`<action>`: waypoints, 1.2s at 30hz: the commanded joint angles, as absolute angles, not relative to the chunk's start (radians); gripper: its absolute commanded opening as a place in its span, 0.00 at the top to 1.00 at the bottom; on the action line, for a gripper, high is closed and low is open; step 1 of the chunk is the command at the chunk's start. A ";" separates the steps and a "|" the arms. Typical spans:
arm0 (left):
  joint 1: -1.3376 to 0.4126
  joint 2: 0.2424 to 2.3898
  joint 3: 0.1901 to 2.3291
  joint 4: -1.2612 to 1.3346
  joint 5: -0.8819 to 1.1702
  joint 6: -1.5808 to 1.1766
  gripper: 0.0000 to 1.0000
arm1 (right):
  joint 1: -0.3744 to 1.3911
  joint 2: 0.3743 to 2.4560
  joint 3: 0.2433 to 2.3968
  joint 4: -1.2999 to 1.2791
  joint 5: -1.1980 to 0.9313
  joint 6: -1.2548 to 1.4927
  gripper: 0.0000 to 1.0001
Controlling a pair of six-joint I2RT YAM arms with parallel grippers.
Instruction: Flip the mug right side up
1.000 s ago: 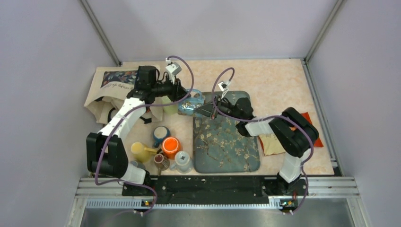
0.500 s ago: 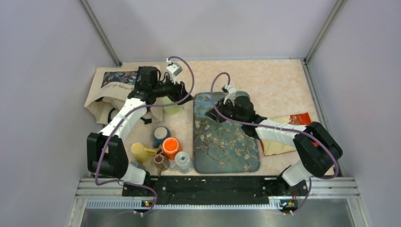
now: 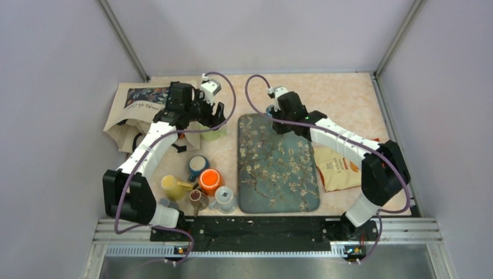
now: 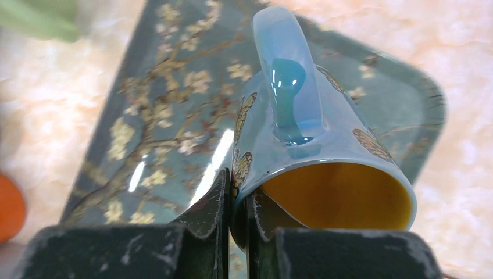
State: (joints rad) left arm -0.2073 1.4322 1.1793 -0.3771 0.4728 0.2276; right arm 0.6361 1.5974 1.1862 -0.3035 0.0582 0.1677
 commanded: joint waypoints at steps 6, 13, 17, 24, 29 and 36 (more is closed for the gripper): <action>-0.202 1.367 1.172 -0.497 0.367 0.403 0.23 | 0.484 1.770 1.420 -0.506 0.067 0.053 1.00; -0.202 1.369 1.174 -0.561 0.392 0.500 0.24 | 0.454 1.864 1.459 -0.532 0.025 0.052 1.00; -0.202 1.379 1.173 -0.590 0.438 0.508 0.27 | 0.455 1.897 1.479 -0.560 0.018 0.054 1.00; -0.204 1.385 1.143 -0.599 0.454 0.540 0.28 | 0.454 1.875 1.461 -0.609 0.004 0.054 1.00; -0.204 1.384 1.140 -0.603 0.446 0.572 0.28 | 0.456 1.853 1.447 -0.637 0.006 0.051 1.00; -0.204 1.392 1.145 -0.606 0.446 0.581 0.29 | 0.480 1.849 1.489 -0.714 0.076 0.022 1.00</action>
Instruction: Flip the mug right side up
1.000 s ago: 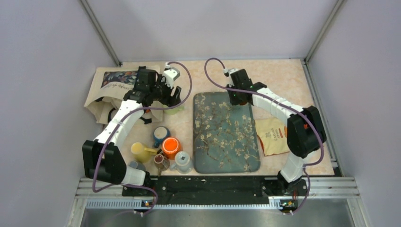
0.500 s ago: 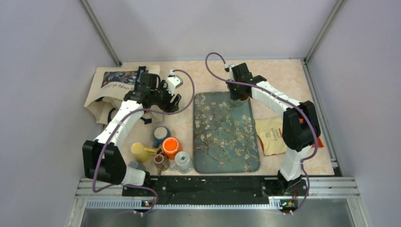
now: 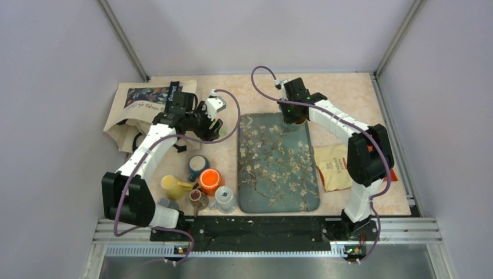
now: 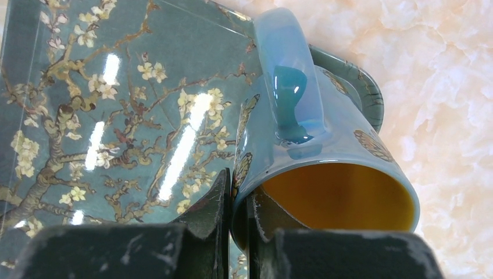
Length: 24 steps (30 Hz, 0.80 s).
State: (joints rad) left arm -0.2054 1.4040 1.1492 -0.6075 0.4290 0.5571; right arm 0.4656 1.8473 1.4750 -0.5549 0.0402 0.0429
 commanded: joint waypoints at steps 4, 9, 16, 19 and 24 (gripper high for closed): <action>-0.204 1.389 1.142 -0.607 0.450 0.585 0.29 | 0.485 1.830 1.515 -0.762 0.092 0.006 1.00; -0.204 1.386 1.142 -0.611 0.459 0.589 0.29 | 0.483 1.800 1.543 -0.799 0.106 -0.035 1.00; -0.204 1.386 1.144 -0.622 0.461 0.612 0.29 | 0.459 1.823 1.561 -0.813 0.047 -0.062 1.00; -0.204 1.390 1.149 -0.637 0.461 0.631 0.29 | 0.446 1.855 1.582 -0.813 0.007 -0.065 1.00; -0.204 1.394 1.158 -0.655 0.474 0.669 0.27 | 0.445 1.900 1.627 -0.815 0.003 -0.069 0.87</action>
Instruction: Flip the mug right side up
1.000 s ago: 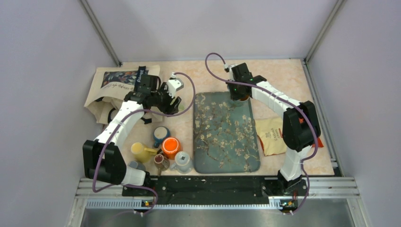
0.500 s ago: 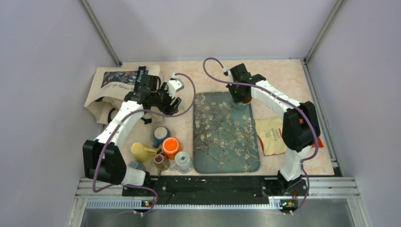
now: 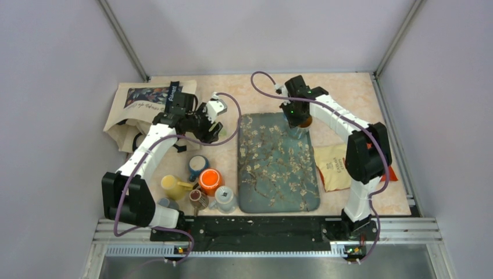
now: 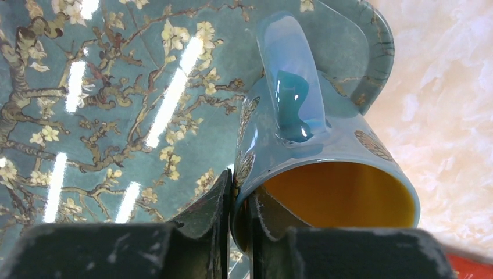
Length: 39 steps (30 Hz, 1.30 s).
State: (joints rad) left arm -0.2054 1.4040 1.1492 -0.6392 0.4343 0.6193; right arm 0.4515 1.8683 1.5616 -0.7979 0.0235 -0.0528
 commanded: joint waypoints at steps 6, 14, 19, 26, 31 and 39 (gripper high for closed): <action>-0.204 1.441 1.216 -0.694 0.501 0.729 0.26 | 0.446 1.918 1.654 -0.816 -0.025 -0.075 0.67; -0.250 1.569 1.375 -0.783 0.443 0.901 0.10 | 0.445 1.841 1.691 -0.815 -0.060 -0.092 0.11; -0.314 1.670 1.471 -0.850 0.358 1.092 0.02 | 0.444 1.721 1.650 -0.758 -0.096 -0.096 0.01; -0.336 1.863 1.674 -1.064 0.247 1.305 0.13 | 0.412 1.589 1.520 -0.700 -0.040 -0.036 0.01; -0.343 1.950 1.701 -1.089 0.187 1.384 0.16 | 0.362 1.515 1.422 -0.640 -0.073 -0.012 0.01; -0.358 2.045 1.694 -1.014 0.077 1.373 0.37 | 0.360 1.492 1.366 -0.636 -0.108 -0.022 0.01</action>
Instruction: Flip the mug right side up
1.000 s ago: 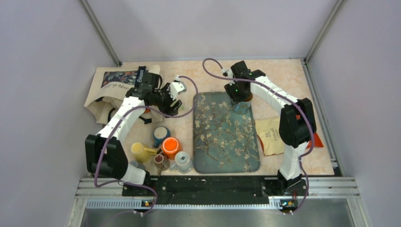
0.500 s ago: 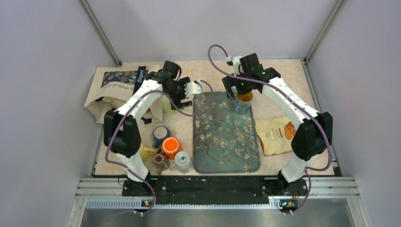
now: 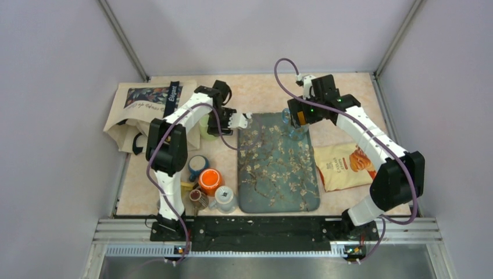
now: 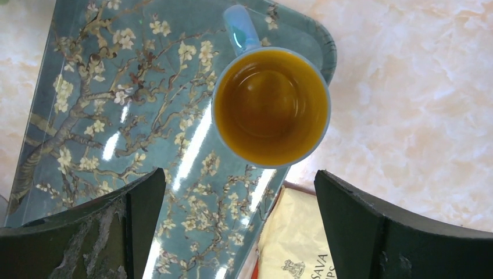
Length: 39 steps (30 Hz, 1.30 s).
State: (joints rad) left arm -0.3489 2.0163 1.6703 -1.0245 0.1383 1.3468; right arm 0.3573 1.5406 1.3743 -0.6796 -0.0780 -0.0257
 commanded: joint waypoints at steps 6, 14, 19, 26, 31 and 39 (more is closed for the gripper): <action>-0.366 2.058 1.673 -0.960 0.060 1.328 0.57 | 0.361 1.489 1.356 -0.634 -0.131 -0.024 0.01; -0.371 2.035 1.674 -0.934 0.069 1.283 1.00 | 0.361 1.457 1.342 -0.628 -0.142 -0.023 0.01; -0.362 2.000 1.719 -0.874 0.139 1.106 1.00 | 0.361 1.403 1.326 -0.602 -0.146 -0.008 0.01; -0.318 1.852 1.616 -0.628 0.306 0.655 1.00 | 0.361 1.285 1.223 -0.439 -0.242 0.050 0.01; -0.276 1.781 1.557 -0.525 0.397 0.427 1.00 | 0.372 1.242 1.138 -0.278 -0.347 0.124 0.01; -0.233 1.725 1.532 -0.400 0.605 0.077 1.00 | 0.509 1.309 1.092 -0.081 -0.442 0.202 0.01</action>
State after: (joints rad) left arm -0.2516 1.8107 1.5452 -0.5556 0.4335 0.3248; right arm 0.4625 1.2812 1.1122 -0.2638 -0.3313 0.1291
